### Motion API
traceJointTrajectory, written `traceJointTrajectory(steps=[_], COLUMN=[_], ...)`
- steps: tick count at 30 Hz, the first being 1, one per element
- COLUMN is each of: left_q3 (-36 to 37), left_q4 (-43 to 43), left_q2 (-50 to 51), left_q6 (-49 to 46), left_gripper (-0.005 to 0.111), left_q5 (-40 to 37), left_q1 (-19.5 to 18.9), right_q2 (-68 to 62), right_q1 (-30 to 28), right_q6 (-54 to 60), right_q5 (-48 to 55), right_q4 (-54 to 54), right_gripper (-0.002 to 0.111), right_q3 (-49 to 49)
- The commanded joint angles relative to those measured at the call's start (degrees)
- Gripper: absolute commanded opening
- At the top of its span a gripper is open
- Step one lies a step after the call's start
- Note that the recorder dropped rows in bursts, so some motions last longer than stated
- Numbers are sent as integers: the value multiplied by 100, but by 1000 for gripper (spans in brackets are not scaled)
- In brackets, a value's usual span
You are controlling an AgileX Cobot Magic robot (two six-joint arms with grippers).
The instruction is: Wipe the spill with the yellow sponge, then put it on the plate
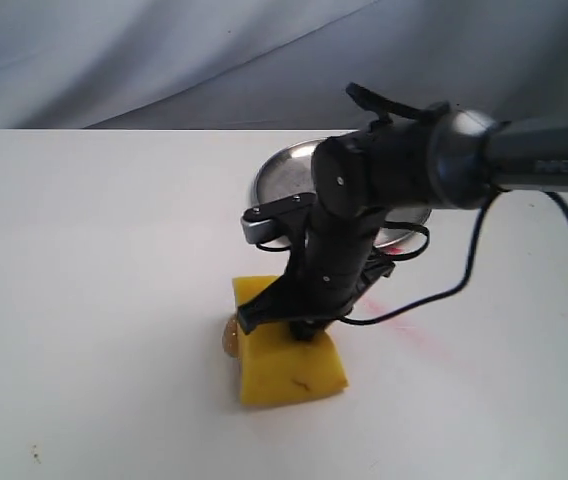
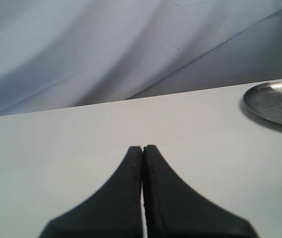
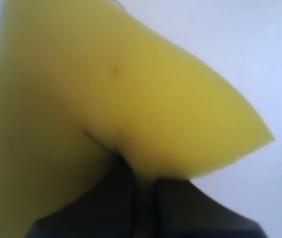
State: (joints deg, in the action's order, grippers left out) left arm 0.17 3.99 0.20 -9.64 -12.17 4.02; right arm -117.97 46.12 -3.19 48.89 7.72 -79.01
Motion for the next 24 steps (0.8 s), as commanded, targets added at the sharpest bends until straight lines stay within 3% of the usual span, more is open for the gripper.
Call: traceJointTrajectory(steps=[1, 8, 12, 19, 24], left_q3=[-17, -17, -17, -17, -17], left_q4=[-4, -4, -4, -4, -4], left_q2=[-20, -20, -20, -20, -20], left_q6=[49, 49, 49, 49, 49], left_gripper=[0, 0, 0, 0, 0], left_q5=[39, 39, 39, 39, 39], left_q1=[-5, -5, -5, -5, -5], right_q2=[-879, -2002, -2305, -2293, -1850], right_q1=[-24, 85, 252, 457, 751], right_q6=[44, -245, -245, -127, -71], right_q5=[365, 1353, 1847, 2108, 2108], right_q4=[271, 391, 260, -124, -463], right_gripper=[0, 0, 0, 0, 0], right_q3=[-1178, -3227, -3851, -3877, -3085])
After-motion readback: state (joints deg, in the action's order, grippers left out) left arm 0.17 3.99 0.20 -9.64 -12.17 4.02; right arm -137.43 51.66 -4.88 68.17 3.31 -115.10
